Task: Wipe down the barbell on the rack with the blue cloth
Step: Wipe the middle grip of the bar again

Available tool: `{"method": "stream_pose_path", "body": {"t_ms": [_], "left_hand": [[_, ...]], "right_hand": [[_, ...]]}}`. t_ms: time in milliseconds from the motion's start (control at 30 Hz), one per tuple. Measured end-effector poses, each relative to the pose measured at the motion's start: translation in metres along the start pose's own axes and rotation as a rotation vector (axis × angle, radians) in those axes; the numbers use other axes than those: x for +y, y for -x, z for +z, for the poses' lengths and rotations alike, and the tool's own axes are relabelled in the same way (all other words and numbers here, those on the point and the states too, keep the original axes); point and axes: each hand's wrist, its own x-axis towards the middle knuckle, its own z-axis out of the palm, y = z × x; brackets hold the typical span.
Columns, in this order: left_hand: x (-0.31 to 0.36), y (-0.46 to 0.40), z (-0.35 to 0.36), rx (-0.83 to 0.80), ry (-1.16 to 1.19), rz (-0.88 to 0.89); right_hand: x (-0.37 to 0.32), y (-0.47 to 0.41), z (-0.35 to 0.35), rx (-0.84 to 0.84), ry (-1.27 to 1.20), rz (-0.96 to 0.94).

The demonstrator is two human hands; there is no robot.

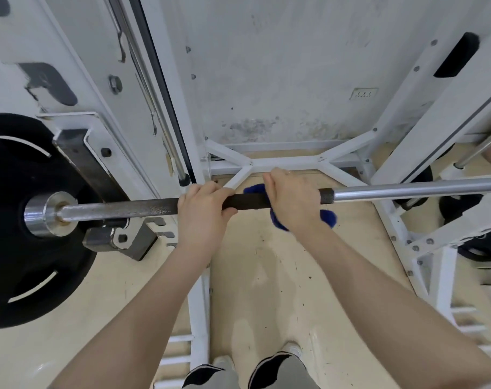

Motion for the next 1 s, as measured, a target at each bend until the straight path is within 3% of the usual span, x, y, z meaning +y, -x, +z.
{"method": "stream_pose_path", "body": {"t_ms": [67, 200, 367, 467, 633, 700, 800, 867, 933, 1000], "left_hand": [[-0.001, 0.0, 0.001, 0.007, 0.007, -0.017], [-0.003, 0.0, 0.004, 0.019, 0.034, -0.067], [-0.003, -0.002, 0.001, -0.01, 0.049, -0.083], [-0.001, -0.002, -0.001, -0.013, -0.02, -0.03], [-0.014, 0.007, -0.008, 0.052, -0.108, -0.005], [-0.024, 0.009, -0.015, 0.034, -0.146, -0.039], [-0.037, 0.006, -0.022, -0.058, -0.1, -0.055], [-0.041, 0.0, -0.025, -0.079, -0.042, -0.06], [-0.042, -0.002, -0.027, -0.072, -0.009, -0.059], [-0.043, -0.001, -0.027, -0.061, 0.017, -0.057]], "right_hand": [[0.029, -0.005, -0.006, -0.076, 0.037, 0.018], [0.056, -0.006, -0.003, 0.021, 0.055, 0.223], [-0.025, -0.005, 0.005, 0.036, -0.002, -0.023], [-0.024, -0.007, 0.002, -0.028, 0.021, -0.155], [0.02, -0.004, -0.005, 0.025, 0.027, 0.172], [-0.008, -0.007, 0.005, 0.036, 0.066, 0.103], [-0.062, -0.008, 0.012, 0.052, 0.045, -0.192], [-0.063, -0.008, 0.006, -0.037, 0.004, -0.299], [-0.039, -0.01, 0.0, -0.118, 0.018, -0.243], [-0.008, -0.01, 0.0, -0.082, -0.016, -0.021]]}}
